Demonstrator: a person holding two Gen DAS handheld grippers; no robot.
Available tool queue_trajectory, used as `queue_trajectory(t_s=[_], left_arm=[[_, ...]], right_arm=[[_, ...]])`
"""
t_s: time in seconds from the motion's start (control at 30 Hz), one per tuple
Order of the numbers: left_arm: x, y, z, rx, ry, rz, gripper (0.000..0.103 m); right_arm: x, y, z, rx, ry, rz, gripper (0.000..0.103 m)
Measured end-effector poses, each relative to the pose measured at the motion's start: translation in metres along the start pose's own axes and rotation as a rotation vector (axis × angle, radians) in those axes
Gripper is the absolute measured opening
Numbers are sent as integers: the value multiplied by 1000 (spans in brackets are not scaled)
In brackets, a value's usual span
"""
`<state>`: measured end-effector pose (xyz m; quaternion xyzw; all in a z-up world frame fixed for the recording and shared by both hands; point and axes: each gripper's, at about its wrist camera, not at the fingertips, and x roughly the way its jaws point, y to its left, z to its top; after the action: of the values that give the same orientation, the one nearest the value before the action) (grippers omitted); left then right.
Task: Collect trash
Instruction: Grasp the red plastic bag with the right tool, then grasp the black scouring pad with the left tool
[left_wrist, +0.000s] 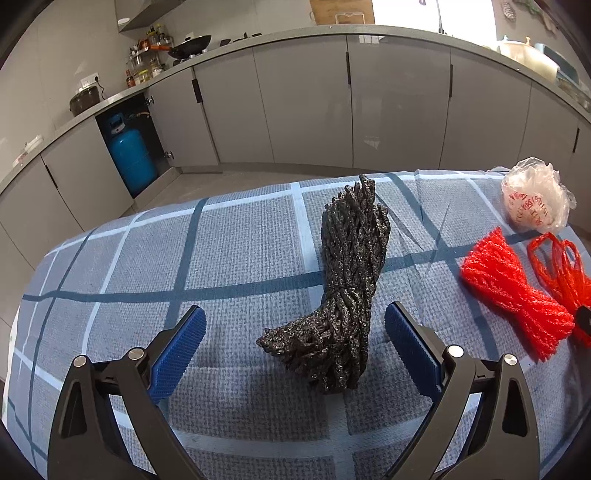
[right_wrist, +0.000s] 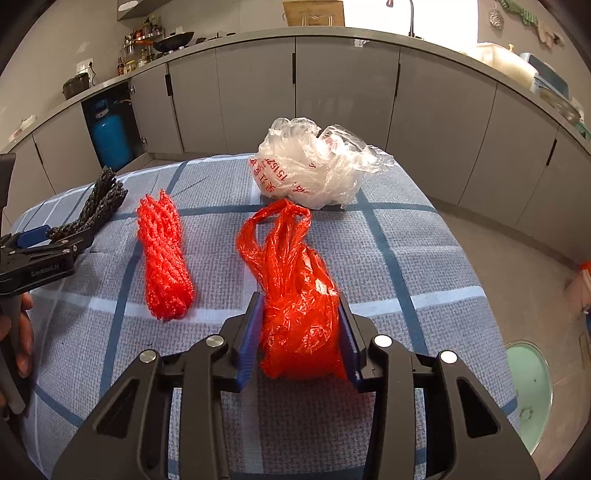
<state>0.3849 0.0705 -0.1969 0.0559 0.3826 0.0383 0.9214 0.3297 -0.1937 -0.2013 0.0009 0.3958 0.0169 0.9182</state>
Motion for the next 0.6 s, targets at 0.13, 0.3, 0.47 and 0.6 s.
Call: queue_trajectory(t_s=[0.13,0.3,0.47,0.6], left_arm=[[4,2,1,-8,12,-13,89],[10,5,3,-19,29,-27,84],[12,3,3,-9,39,-42,66],[12,2,3,-12,37,-57,52]], right_arm=[[-1,-1,0,1,-2,-1,37],[0,0,0,-6,0,-10,37],[1,1,1,-7,3,-14,37],[1,0,1,-6,3,-13,37]])
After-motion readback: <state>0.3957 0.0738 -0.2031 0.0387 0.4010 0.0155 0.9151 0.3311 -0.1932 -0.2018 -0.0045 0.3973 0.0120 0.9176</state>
